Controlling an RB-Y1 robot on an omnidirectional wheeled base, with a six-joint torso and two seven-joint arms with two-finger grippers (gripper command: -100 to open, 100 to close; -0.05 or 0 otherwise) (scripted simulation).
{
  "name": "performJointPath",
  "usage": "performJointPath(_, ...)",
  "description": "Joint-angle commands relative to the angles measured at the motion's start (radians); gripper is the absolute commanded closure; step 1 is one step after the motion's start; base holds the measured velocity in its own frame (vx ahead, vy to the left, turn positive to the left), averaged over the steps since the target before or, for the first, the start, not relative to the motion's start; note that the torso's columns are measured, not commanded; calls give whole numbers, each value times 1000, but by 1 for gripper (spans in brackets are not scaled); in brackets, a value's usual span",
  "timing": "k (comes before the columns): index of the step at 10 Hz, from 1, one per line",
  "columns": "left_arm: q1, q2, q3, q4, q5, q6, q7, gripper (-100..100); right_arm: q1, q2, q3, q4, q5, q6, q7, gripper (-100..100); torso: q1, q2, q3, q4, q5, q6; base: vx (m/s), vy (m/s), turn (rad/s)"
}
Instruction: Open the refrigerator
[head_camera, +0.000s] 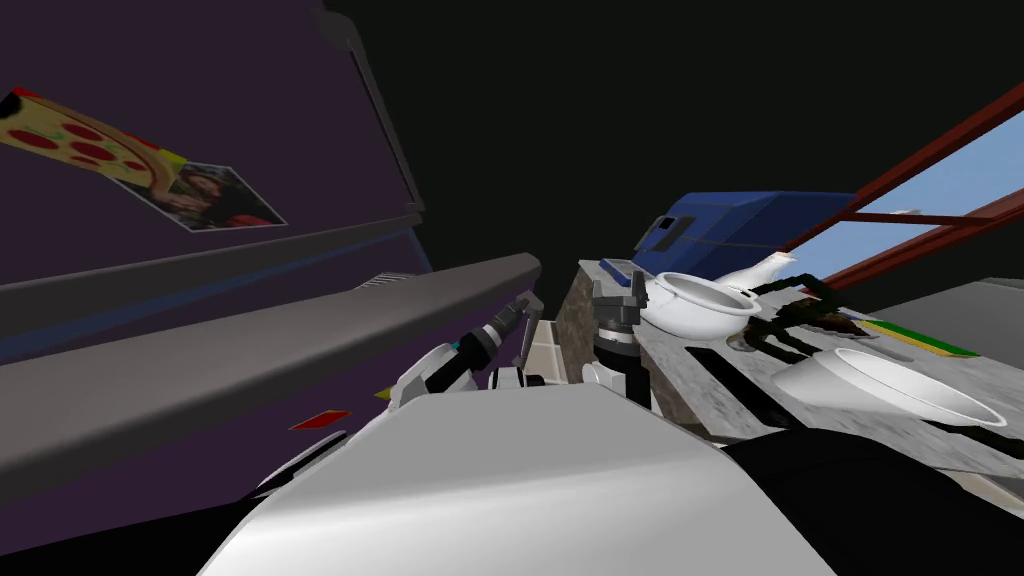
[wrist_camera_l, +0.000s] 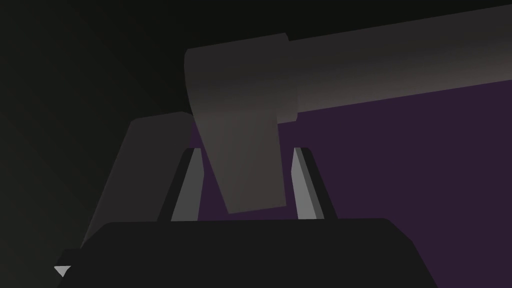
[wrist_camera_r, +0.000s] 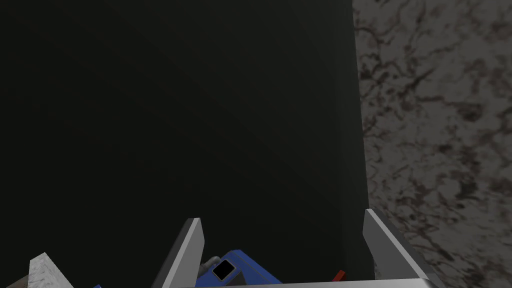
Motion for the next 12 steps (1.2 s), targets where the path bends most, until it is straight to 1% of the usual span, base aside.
performJointPath(1, -4, 23, -49, -10, 14, -4, 6, 100, 0, 0, 0, 0, 0, 0, 0, 0, 1, 0, -1, -1, 0, 1, -166, -23, -66)
performJointPath(3, -4, 23, -49, -10, 14, -4, 6, 100, 0, 0, 0, 0, 0, 0, 0, 0, 1, 0, 6, 0, -2, 5, -88, -14, -34)
performJointPath(4, -8, 38, -68, -19, 19, -11, 10, 100, 1, 0, 0, 0, 0, 0, 0, 0, 0, 0, 6, 1, -3, 5, -94, -1, -74)
performJointPath(6, -8, 38, -68, -19, 19, -11, 10, 100, 0, 0, 0, 0, 0, 0, 0, 0, -1, 0, 12, 3, -5, 9, -88, -6, -44)
performJointPath(7, -8, 38, -68, -19, 19, -11, 10, 100, 1, 0, 0, 0, 0, 0, 0, 0, 2, 1, 11, 3, -4, 6, -11, -9, 21)
performJointPath(12, -8, 38, -68, -19, 19, -11, 10, 100, 1, 0, 0, 0, 0, 0, 0, 0, -3, 0, 8, 4, -6, 11, 11, 2, -4)
